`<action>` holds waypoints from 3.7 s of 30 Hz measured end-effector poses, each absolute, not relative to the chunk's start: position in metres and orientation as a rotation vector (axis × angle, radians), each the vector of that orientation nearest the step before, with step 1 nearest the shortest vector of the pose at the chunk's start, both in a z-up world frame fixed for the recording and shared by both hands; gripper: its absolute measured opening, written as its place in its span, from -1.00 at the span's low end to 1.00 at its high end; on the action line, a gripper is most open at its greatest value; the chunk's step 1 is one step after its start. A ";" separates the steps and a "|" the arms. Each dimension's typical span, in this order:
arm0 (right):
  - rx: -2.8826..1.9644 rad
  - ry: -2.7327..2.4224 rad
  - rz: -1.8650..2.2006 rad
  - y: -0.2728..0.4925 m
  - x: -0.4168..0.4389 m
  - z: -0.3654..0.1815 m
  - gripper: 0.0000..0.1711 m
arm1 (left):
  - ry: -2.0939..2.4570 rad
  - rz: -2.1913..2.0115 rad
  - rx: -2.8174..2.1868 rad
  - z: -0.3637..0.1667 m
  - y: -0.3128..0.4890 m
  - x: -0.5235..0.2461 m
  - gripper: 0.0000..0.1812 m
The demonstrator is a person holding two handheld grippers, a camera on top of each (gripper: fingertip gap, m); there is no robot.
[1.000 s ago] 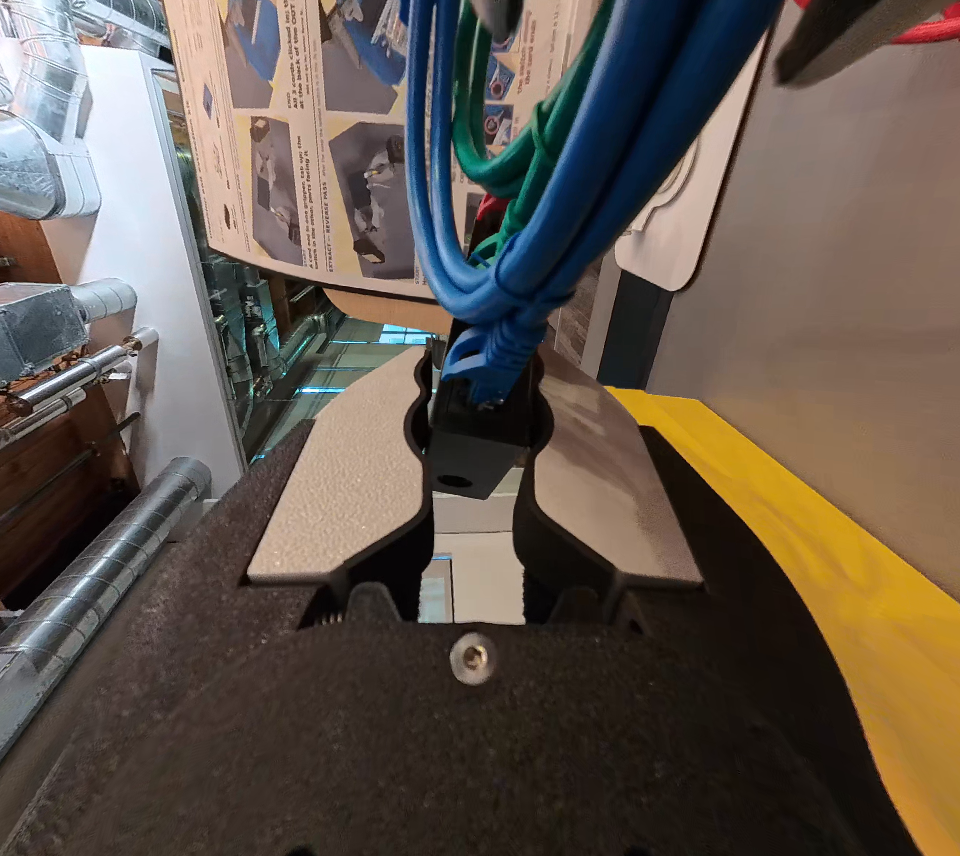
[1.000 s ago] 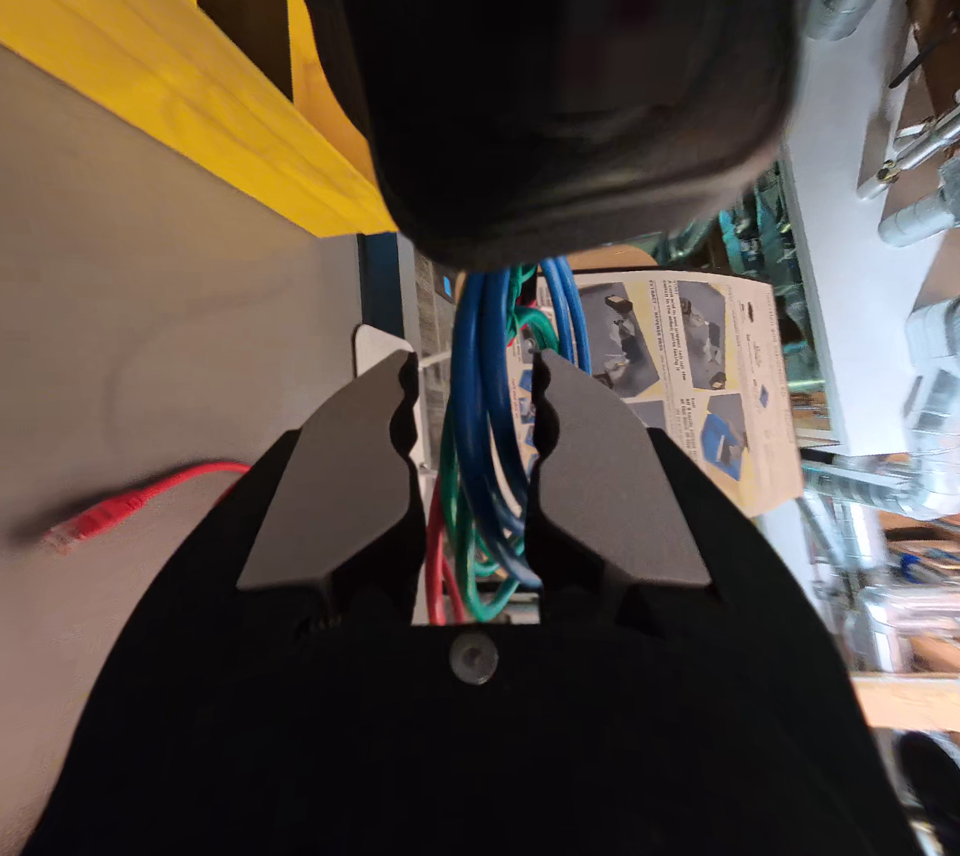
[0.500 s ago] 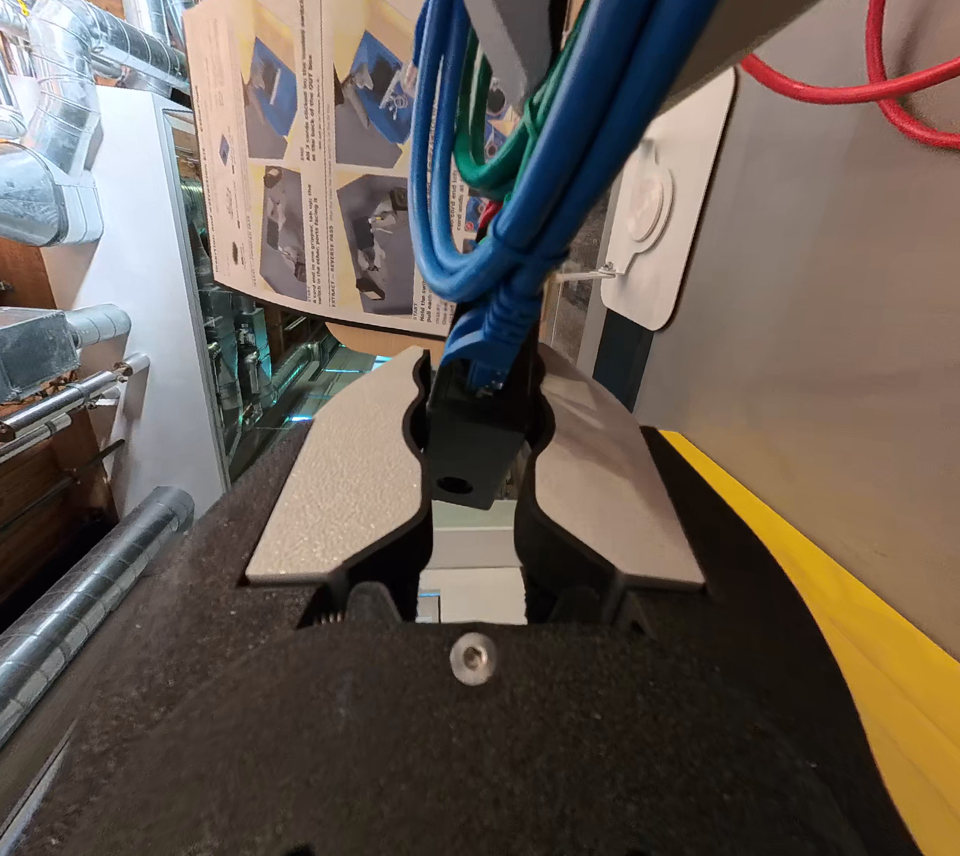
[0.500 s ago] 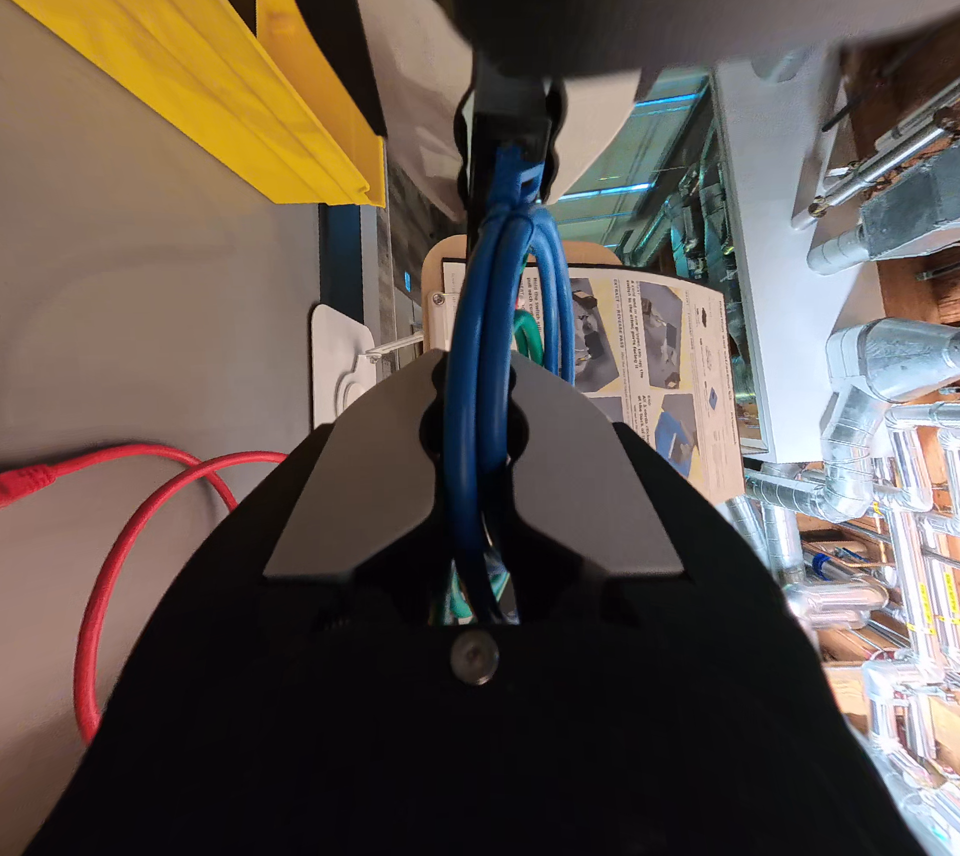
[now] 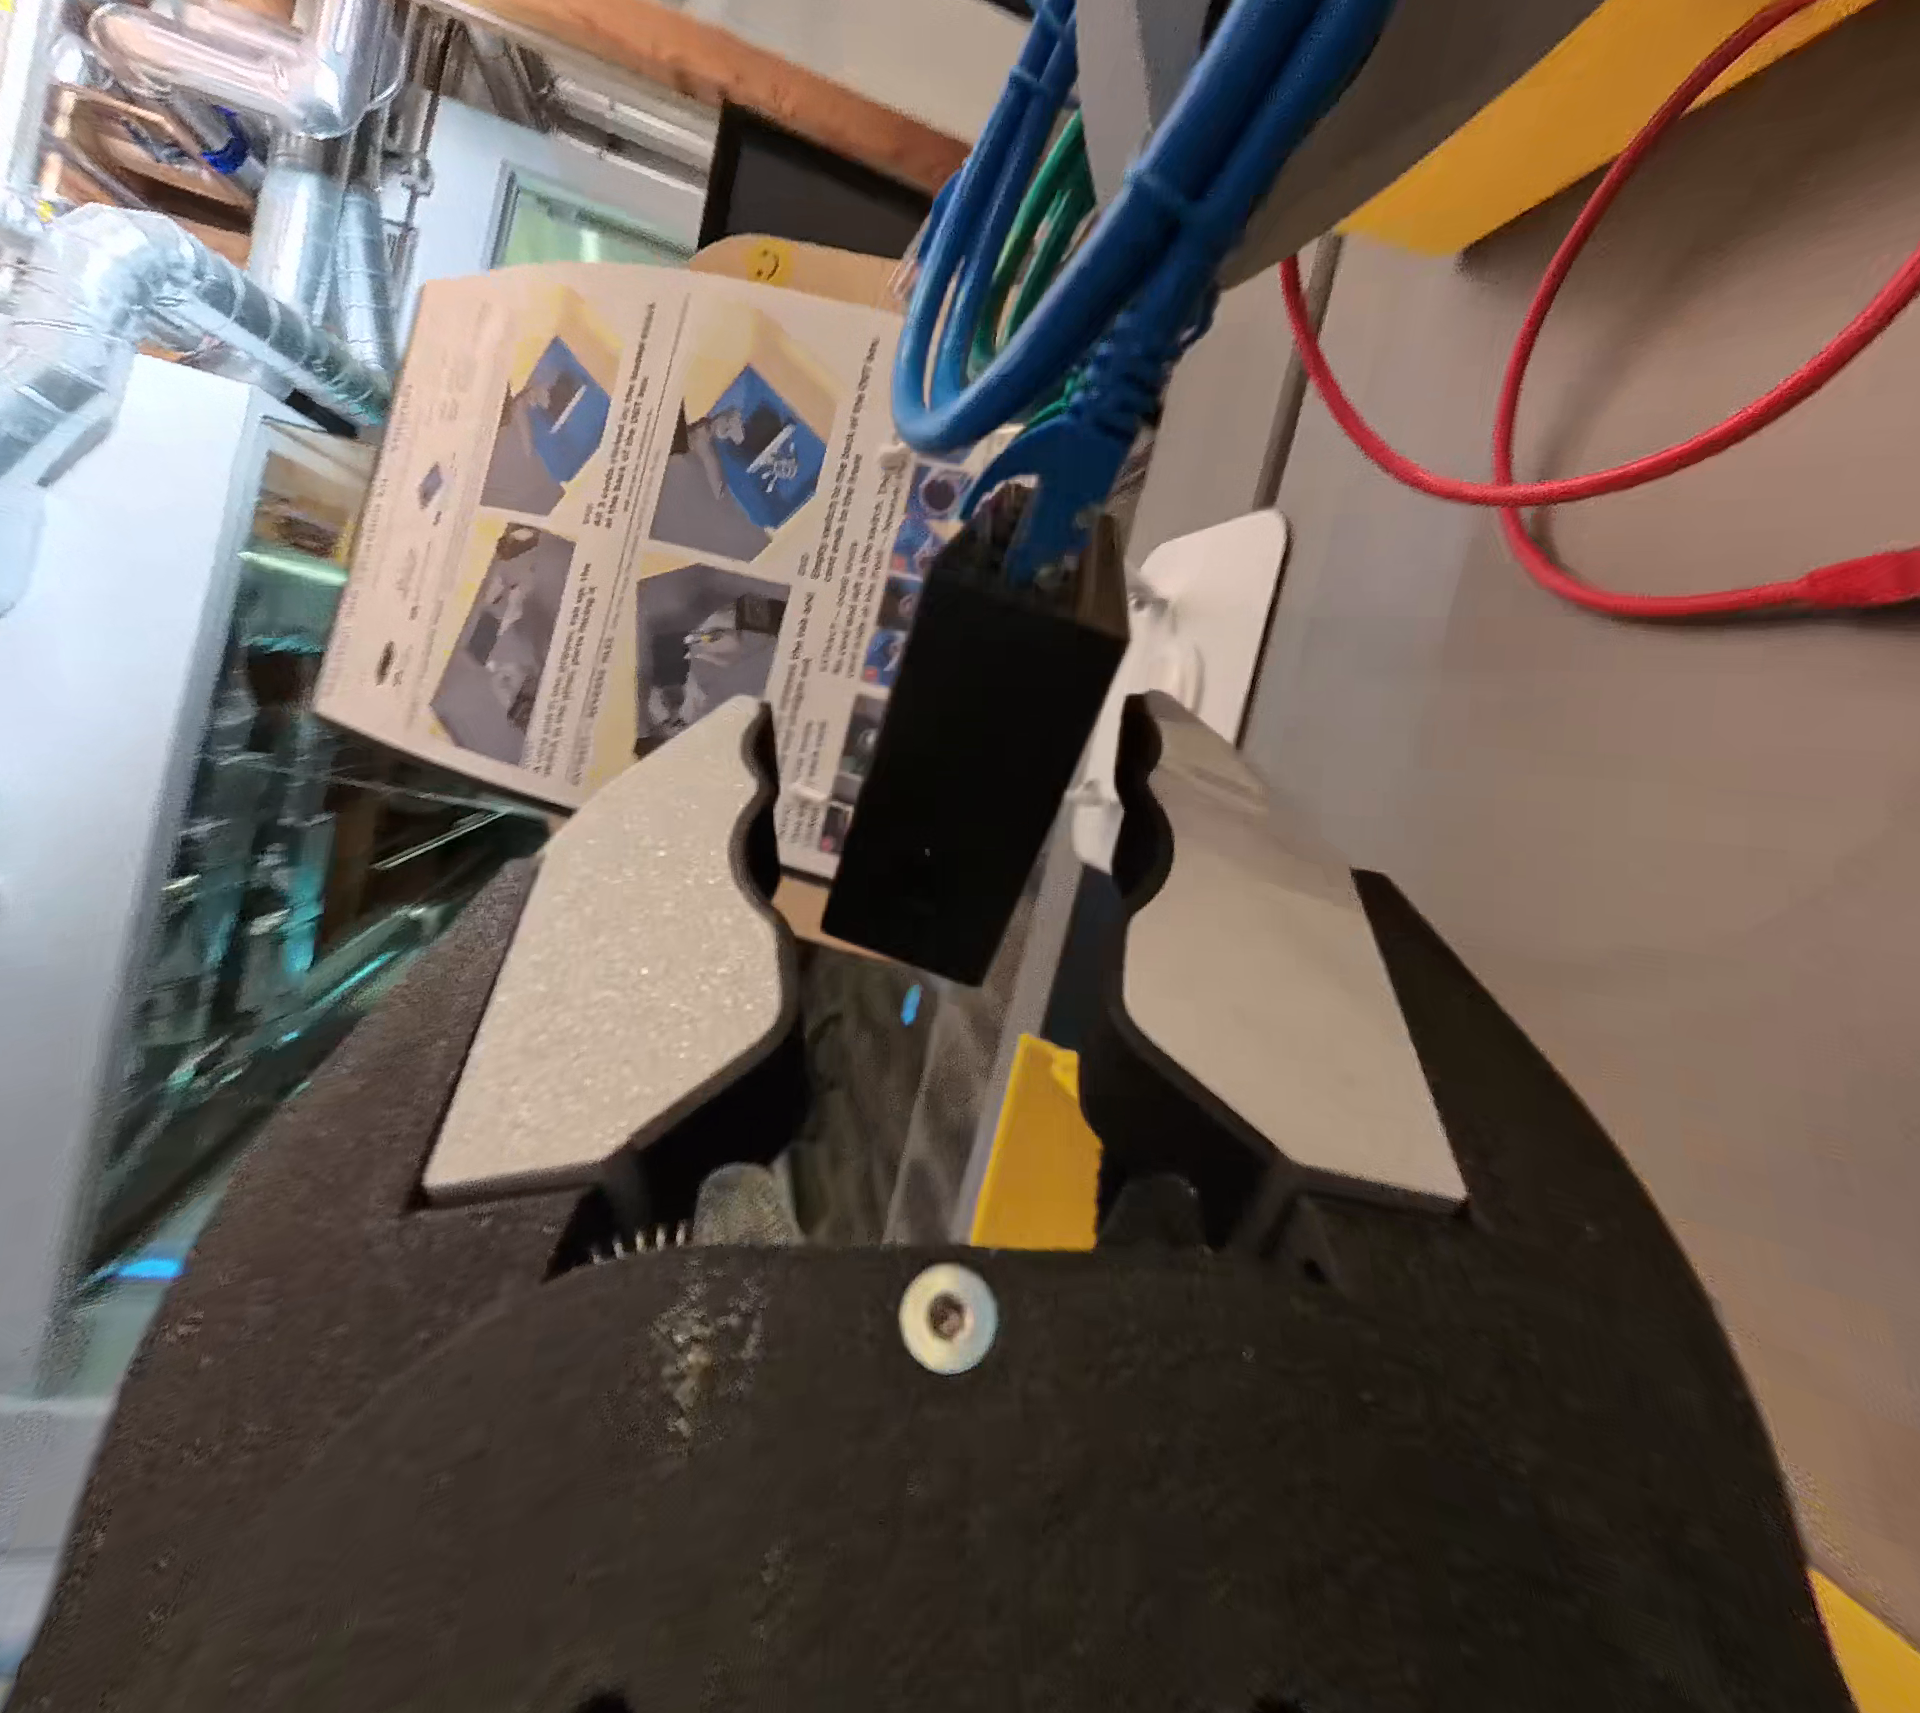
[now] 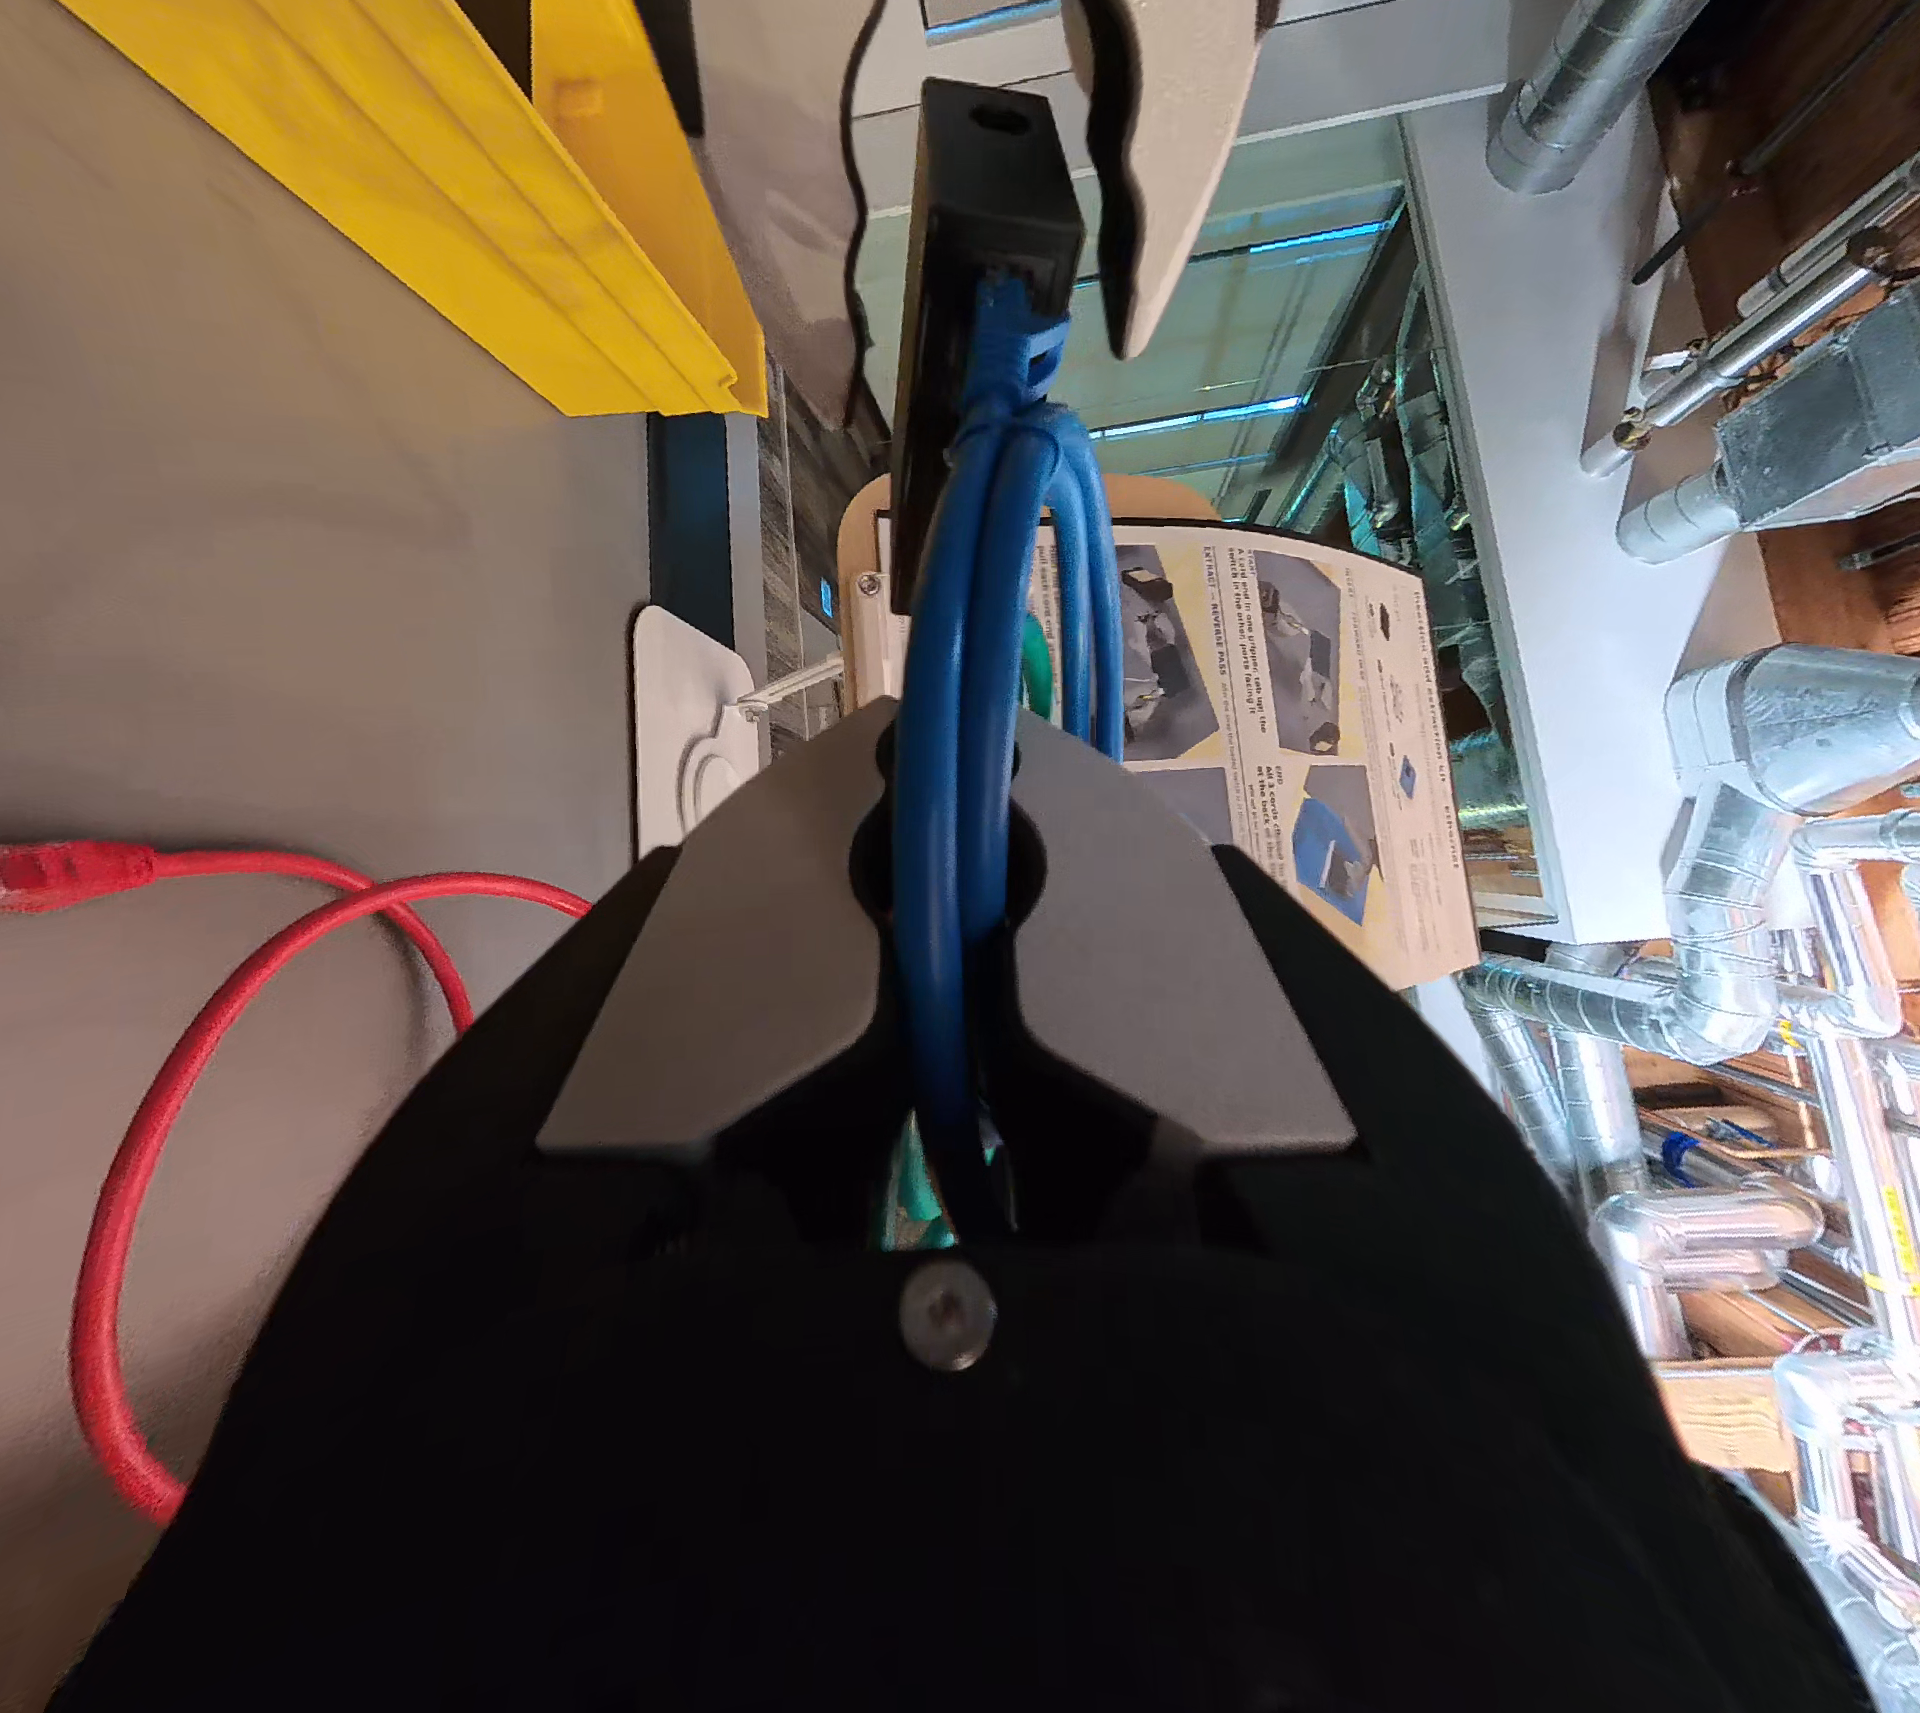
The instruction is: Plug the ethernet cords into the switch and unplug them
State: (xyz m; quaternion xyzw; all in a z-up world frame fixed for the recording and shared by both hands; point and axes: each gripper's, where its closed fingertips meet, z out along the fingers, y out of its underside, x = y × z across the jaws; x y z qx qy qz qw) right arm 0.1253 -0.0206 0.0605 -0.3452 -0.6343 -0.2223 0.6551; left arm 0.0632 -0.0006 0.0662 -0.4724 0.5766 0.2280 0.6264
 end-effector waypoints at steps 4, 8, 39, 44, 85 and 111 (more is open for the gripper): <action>-0.749 -1.467 -0.531 -0.027 0.127 0.062 -0.85 | 1.362 0.432 -1.065 0.062 -0.005 0.065 -0.41; -0.730 -1.509 -0.553 -0.032 0.128 0.062 -0.85 | 1.428 0.465 -0.986 0.053 -0.011 0.076 -0.66; -0.708 -1.577 -0.597 -0.032 0.132 0.054 -0.84 | 1.446 0.620 -0.913 0.041 -0.006 0.083 -0.66; -0.709 -1.579 -0.620 -0.032 0.132 0.054 -0.84 | 1.428 0.657 -0.914 0.041 -0.003 0.082 -0.62; -0.790 -1.474 -0.268 -0.050 0.118 0.071 -0.70 | 1.227 0.832 -1.058 0.055 0.026 0.055 -0.61; -0.685 -1.683 -0.354 -0.066 0.104 0.040 -0.69 | 1.389 0.811 -1.024 0.026 0.003 0.095 -0.61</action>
